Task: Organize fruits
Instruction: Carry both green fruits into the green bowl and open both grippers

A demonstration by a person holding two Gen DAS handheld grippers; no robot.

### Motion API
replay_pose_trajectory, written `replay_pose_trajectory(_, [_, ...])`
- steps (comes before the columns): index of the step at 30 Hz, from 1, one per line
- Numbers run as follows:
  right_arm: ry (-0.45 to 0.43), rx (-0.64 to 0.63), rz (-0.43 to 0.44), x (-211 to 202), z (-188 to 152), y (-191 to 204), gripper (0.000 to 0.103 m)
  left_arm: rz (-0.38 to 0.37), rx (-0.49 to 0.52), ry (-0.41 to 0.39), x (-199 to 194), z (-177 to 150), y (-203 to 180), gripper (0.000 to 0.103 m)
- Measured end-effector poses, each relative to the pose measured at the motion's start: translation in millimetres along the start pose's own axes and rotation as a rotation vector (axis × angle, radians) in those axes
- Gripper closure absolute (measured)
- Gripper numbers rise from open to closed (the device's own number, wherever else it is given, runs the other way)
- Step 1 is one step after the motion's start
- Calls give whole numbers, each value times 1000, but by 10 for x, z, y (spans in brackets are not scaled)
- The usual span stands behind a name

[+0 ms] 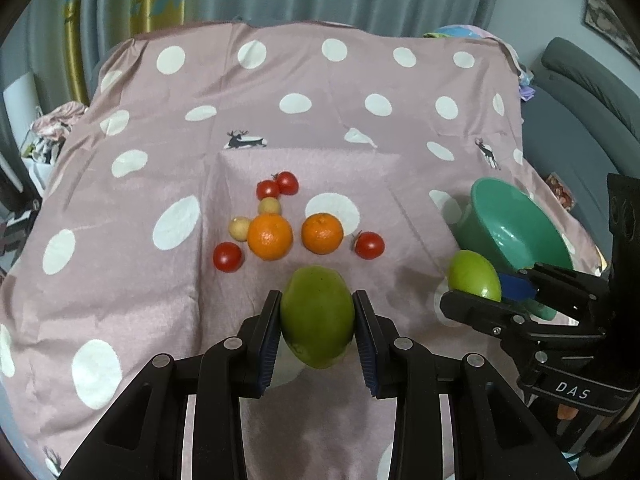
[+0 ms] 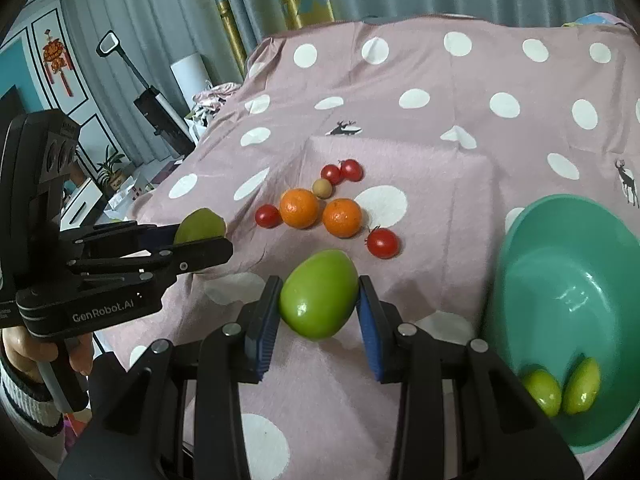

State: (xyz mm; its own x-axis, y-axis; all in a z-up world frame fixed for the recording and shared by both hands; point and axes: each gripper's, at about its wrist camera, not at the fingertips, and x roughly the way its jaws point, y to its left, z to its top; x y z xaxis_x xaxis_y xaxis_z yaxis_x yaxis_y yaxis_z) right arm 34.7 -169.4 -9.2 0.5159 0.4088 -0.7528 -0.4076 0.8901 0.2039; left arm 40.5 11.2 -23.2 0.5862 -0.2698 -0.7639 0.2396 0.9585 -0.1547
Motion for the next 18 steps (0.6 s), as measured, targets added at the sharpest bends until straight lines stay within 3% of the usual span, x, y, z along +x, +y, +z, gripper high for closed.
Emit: replay_pose_trajectory(18, [-72,31,-25,-294,-32,-171,65,-12,70,-38,-111,131,-317,67])
